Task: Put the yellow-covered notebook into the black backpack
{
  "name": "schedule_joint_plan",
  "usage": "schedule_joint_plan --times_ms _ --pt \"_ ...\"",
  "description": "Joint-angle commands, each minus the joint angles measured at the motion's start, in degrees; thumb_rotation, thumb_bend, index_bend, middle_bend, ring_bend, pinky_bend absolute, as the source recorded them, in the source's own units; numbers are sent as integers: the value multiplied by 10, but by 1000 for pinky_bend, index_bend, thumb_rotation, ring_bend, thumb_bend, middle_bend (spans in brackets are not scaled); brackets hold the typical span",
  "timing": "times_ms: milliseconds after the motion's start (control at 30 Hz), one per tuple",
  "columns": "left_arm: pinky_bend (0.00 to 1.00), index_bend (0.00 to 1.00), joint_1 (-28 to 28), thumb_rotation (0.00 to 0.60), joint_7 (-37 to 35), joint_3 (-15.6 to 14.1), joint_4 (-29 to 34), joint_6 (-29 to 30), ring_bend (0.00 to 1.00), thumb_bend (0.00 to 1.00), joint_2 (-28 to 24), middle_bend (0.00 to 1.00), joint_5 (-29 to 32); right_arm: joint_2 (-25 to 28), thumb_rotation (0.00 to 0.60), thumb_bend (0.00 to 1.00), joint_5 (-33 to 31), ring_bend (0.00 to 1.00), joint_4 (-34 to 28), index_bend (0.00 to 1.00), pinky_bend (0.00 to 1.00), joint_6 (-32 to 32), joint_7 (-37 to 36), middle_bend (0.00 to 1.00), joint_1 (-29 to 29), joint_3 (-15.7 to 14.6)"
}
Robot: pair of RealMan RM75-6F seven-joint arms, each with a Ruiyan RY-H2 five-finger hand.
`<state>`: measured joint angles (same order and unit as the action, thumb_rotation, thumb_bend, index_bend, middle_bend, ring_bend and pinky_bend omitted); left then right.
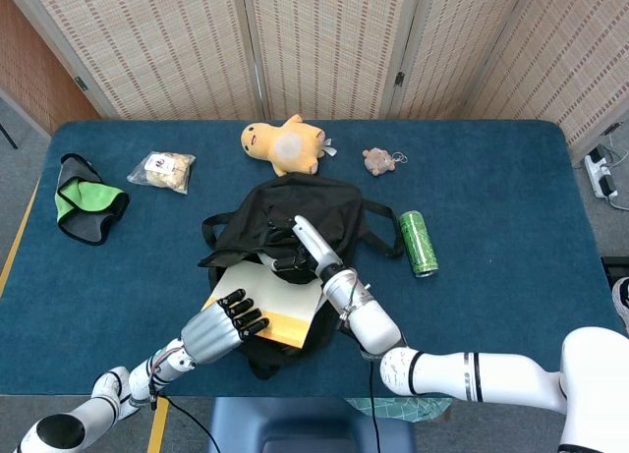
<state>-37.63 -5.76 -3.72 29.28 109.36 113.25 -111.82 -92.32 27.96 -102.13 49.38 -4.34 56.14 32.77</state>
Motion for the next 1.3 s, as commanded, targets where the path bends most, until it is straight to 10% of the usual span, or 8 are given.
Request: schedule_joint_plan --times_ms 33,1300 --pt "648 817 1 600 24 -20 -3 -37 710 523 4 835 -4 4 600 682 0 272 -3 804 280 0 -3 386 0 -1" --pt "644 805 -78 600 82 -2 -8 -262 709 465 19 831 75 57 600 681 17 273 -66 805 279 -53 -71 388 9 -21"
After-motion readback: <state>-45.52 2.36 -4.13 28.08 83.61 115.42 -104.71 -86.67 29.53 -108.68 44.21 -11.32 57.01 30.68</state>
